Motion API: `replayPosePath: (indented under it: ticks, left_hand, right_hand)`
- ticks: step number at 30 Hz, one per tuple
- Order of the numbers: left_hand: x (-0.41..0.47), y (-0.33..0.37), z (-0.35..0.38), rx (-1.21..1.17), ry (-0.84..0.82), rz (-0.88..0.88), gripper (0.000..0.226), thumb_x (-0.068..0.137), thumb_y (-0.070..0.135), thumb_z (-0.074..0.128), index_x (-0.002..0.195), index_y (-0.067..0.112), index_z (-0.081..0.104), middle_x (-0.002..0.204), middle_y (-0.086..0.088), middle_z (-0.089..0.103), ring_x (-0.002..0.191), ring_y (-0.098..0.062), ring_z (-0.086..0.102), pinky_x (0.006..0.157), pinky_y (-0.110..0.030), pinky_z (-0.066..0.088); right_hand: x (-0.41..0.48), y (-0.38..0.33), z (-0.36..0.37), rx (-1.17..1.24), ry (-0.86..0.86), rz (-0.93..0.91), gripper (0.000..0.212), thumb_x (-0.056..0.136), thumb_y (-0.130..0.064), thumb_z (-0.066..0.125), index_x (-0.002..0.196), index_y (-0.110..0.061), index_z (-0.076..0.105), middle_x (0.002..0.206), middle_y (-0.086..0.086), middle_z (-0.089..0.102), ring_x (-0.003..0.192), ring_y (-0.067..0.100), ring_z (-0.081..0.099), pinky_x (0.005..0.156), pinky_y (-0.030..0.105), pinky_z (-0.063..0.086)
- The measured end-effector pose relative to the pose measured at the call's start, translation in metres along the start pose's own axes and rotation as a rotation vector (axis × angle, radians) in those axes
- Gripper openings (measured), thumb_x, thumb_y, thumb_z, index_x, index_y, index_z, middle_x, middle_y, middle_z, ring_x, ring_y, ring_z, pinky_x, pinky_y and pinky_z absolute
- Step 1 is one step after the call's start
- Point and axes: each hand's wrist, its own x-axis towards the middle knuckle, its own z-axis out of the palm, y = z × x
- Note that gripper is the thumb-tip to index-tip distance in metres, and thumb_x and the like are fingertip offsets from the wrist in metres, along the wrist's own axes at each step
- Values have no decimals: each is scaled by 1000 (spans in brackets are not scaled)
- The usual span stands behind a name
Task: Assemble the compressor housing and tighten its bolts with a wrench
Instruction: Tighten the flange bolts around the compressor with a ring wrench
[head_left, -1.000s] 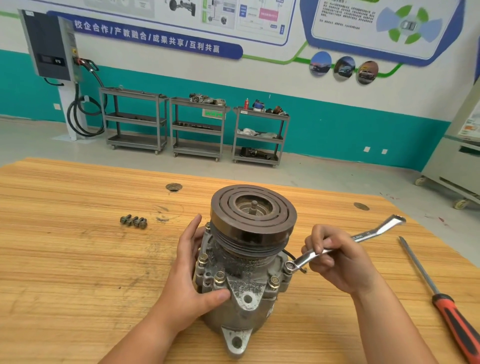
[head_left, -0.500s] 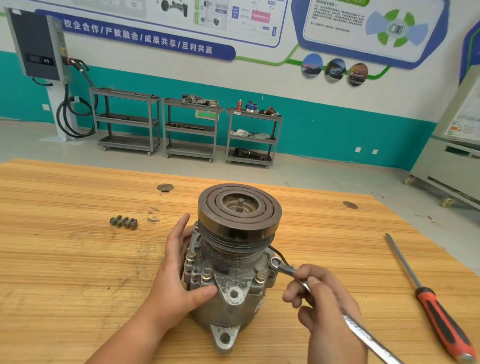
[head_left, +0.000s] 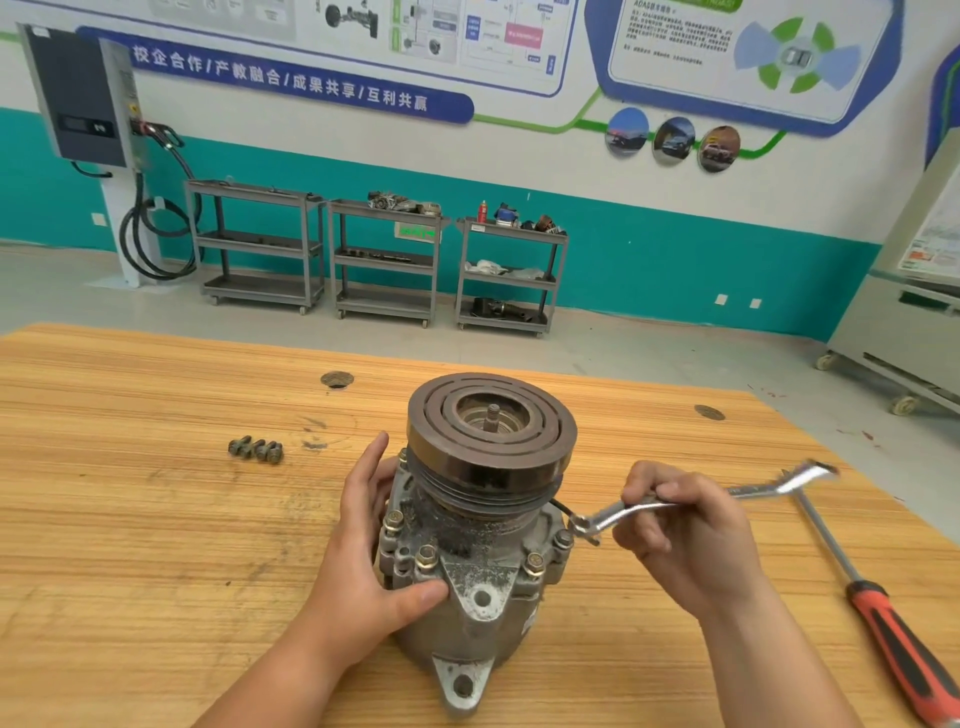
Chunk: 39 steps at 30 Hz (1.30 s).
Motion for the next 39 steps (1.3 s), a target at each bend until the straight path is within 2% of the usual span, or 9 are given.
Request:
replayPosePath:
  ticks: [6,12,15,20,25,29,32,36,39]
  left_hand:
    - [-1,-6,-2,-7,-10,5,123,43,82,72,146,48,14,132,33,41,126,11,40,92,-4,37]
    - [1,-7,-2,-10,-9,1,117,44,82,73,143,54,16,142,12,40,128,0,44,95,-11,40]
    - [1,-9,-1,-17,-13,7,118,45,81,74,144,52,16,142,10,40,129,-3,44,96,-13,41]
    - [0,-9,-1,-15,-15,15,116,46,82,73,143,54,16,139,17,42,128,-1,45,95,-11,41]
    - [0,-7,-1,-23,-16,5,117,44,81,74,142,55,16,140,15,41,128,0,44,95,-11,41]
    - [-1,-5,0,-23,-8,-3,120,42,83,73,143,53,15,141,11,40,127,3,44,94,-9,41]
    - [0,-4,0,-24,-5,2,122,43,84,72,144,48,14,138,13,40,125,7,44,92,-6,40]
    - [0,-4,0,-40,-10,2,117,43,82,74,141,56,15,135,16,43,126,2,46,94,-11,42]
    - [0,-5,0,-32,-12,2,117,41,83,73,140,60,15,133,23,44,127,0,45,96,-16,42]
  right_hand:
    - [28,1,-11,-4,-318,96,29,50,-33,74,56,-6,66,33,-2,41,41,18,18,43,23,27]
    - [50,3,-9,-34,-552,153,19,65,-30,64,64,-13,71,39,-2,33,44,15,25,47,24,27]
    - [52,4,-11,-57,-556,180,20,63,-32,66,63,-12,71,41,-8,44,46,15,24,47,25,24]
    - [36,2,-13,-181,-349,125,25,49,-35,70,54,-11,67,40,-2,43,43,12,27,48,29,18]
    - [-11,6,-3,-163,-34,-7,17,52,-22,52,54,-10,64,43,4,41,40,10,32,44,23,23]
    - [-47,17,27,-143,248,-112,22,61,-13,43,48,-14,60,42,2,41,38,7,30,37,15,24]
    - [-65,30,56,-213,432,-178,34,81,-2,45,52,-10,60,41,9,48,34,6,35,32,12,25]
    - [-76,38,84,-432,467,-340,10,69,-12,53,61,-13,60,52,13,63,42,3,48,45,9,36]
    - [-76,33,86,-416,455,-435,21,69,-17,48,68,-21,68,56,9,64,46,-2,50,53,4,37]
